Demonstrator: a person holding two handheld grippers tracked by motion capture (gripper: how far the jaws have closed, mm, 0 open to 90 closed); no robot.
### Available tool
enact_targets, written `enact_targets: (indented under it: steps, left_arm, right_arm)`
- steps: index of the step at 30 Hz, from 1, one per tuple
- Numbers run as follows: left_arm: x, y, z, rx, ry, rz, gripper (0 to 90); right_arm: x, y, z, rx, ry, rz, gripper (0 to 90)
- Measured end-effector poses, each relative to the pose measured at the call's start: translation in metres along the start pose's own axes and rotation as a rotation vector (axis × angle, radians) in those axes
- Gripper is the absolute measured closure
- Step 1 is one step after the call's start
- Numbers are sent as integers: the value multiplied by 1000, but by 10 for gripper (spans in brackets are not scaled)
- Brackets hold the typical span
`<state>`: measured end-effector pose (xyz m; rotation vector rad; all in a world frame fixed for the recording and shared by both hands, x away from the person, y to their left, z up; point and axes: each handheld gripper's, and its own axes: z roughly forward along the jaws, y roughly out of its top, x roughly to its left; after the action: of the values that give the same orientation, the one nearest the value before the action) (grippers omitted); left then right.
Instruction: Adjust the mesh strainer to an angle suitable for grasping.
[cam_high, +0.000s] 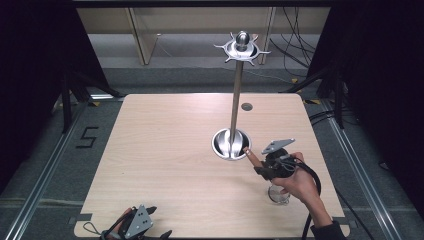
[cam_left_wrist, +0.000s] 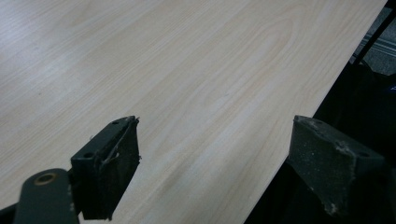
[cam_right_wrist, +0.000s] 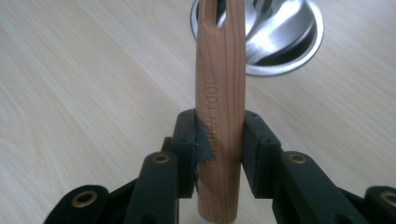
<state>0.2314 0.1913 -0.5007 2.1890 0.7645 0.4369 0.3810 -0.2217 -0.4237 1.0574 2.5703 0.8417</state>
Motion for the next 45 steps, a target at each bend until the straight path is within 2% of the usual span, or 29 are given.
enact_targets:
  steps: [1, 2, 4, 6, 7, 9, 10, 11, 12, 14, 15, 17, 18, 19, 20, 24, 25, 27, 31, 32, 33, 35, 36, 37, 38, 39, 40, 41, 45]
  left_arm:
    - [0, 0, 0, -2, -3, 1, 157]
    - [0, 0, -1, 0, -4, 2, 157]
    - [0, 1, -2, 20, -19, 3, 157]
    - [1, 0, -1, 7, -12, 5, 157]
    - [1, 1, -2, 18, -21, 7, 157]
    - [-1, 0, -1, -8, -7, -15, 157]
    - [1, 1, -3, 17, -22, 7, 157]
    - [1, 1, -2, 18, -26, 5, 157]
    - [-1, 0, -1, 2, -4, -2, 157]
    - [-1, 1, -2, 5, -14, -7, 157]
    - [0, 1, -2, 8, -28, -7, 157]
    - [1, 1, -3, 17, -19, 2, 157]
    - [0, 1, -3, 8, -19, -13, 157]
    - [1, 1, -3, 18, -20, 5, 157]
    - [0, 0, -1, 4, 6, 2, 157]
    - [1, 1, -3, 18, -20, 5, 157]
    - [0, 1, -1, 6, 3, 0, 157]
    - [1, 0, 0, 1, 7, -3, 157]
    - [1, 1, 0, 4, 6, -1, 157]
    - [1, 2, 0, -3, -13, -10, 157]
    - [1, 2, 1, 4, -7, -5, 157]
    - [3, 3, 0, 18, -19, 3, 157]
    - [3, 3, 1, 4, -9, 13, 157]
    - [1, 2, 3, 1, -3, -7, 157]
    - [2, 3, 1, 16, -21, -4, 157]
    - [1, 3, 1, -6, -17, -19, 157]
    - [2, 3, 1, 7, -14, -7, 157]
    - [2, 3, 2, 2, -2, -10, 157]
    - [1, 2, 2, 4, -2, -15, 157]
  right_arm:
    - [1, -2, -1, -65, -8, 32, 703]
    - [0, -3, -6, -63, -10, 31, 704]
    - [-3, -4, -14, -132, -7, 42, 708]
    - [-5, -5, -15, -141, -4, 42, 708]
    - [-6, -5, -18, -140, 20, 59, 708]
    - [-8, -6, -22, -150, 22, 61, 709]
    - [-8, -7, -23, -186, 28, 79, 710]
    - [-8, -7, -23, -186, 28, 79, 710]
    - [-10, -6, -25, -177, 38, 62, 710]
    - [-11, -5, -28, -198, 42, 65, 710]
    - [-11, -4, -30, -212, 47, 95, 710]
    - [-12, -4, -32, -221, 51, 88, 711]
    - [-12, -4, -33, -236, 47, 95, 711]
    - [-13, -3, -34, -238, 52, 91, 711]
    - [-14, -3, -35, -258, 45, 84, 711]
    - [-15, 1, -40, -282, 43, 84, 711]
    - [-15, 3, -41, -286, 54, 87, 711]
    - [-15, 8, -46, -311, 57, 88, 711]
    - [-16, 13, -49, -340, 50, 86, 711]
    - [-17, 14, -51, -350, 43, 78, 711]
    - [-16, 15, -52, -357, 51, 96, 711]
    - [-18, 17, -54, -375, 61, 77, 711]
    - [-20, 18, -55, -406, 36, 63, 711]
    - [-19, 19, -58, -392, 54, 94, 711]
    - [-22, 21, -59, -411, 51, 69, 711]
    - [-21, 21, -62, -404, 51, 81, 711]
    - [-23, 22, -61, -438, 36, 64, 711]
    - [-22, 23, -64, -429, 56, 86, 711]
    - [-25, 29, -66, -455, 57, 68, 711]
